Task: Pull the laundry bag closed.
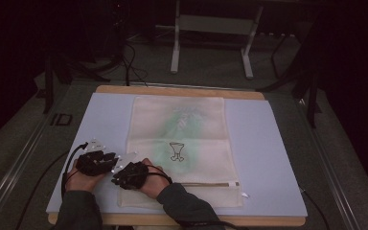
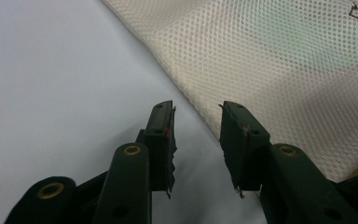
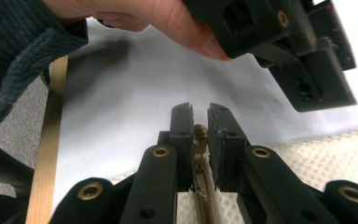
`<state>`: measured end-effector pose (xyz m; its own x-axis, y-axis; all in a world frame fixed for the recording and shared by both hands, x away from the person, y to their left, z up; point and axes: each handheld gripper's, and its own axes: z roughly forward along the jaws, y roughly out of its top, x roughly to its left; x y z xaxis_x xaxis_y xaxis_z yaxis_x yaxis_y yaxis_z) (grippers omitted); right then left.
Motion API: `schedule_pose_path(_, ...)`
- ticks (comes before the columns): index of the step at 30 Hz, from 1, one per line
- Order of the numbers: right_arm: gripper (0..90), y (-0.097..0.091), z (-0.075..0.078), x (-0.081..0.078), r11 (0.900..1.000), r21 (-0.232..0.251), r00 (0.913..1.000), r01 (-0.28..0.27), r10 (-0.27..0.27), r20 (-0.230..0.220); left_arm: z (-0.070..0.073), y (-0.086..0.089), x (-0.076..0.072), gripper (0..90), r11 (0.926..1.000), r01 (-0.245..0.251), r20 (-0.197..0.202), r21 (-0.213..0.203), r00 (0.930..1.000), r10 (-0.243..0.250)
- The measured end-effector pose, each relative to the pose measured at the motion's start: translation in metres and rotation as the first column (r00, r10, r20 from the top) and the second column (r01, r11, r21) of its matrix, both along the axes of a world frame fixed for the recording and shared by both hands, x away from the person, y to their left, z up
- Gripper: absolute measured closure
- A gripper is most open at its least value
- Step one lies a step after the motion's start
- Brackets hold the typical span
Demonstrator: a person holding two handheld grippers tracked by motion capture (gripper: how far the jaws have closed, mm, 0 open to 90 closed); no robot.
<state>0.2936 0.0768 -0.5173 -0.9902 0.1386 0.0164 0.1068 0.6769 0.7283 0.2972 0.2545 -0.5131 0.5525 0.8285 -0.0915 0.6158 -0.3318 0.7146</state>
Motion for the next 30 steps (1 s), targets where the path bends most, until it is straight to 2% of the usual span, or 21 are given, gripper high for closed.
schedule_pose_path(6,80.8,-0.012,0.001,-0.002,1.0,0.005,1.0,0.006,-0.006,-0.004,0.0,0.0,0.0,64.5,1.0,-0.002,0.004,0.0,1.0,0.002)
schedule_pose_path(11,80.1,-0.02,-0.006,0.0,0.9999,-0.01,0.9997,0.013,-0.014,-0.022,0.0,0.0,0.0,64.5,1.0,-0.001,0.003,0.0,1.0,0.001)
schedule_pose_path(19,79.5,-0.021,-0.015,0.004,0.9998,-0.006,0.9981,0.021,-0.021,-0.057,0.002,-0.001,-0.002,64.7,1.0,0.001,0.009,-0.004,1.0,-0.001)
schedule_pose_path(23,81.0,-0.022,-0.016,0.001,0.9997,-0.01,0.9986,0.022,-0.023,-0.047,0.002,-0.003,-0.003,66.2,0.9998,0.017,0.004,-0.003,0.9998,-0.017)
schedule_pose_path(30,81.2,-0.023,-0.017,-0.003,0.9995,-0.009,0.9993,0.03,-0.03,-0.02,0.002,-0.002,-0.005,70.3,0.9981,0.043,-0.004,-0.045,0.9991,-0.043)
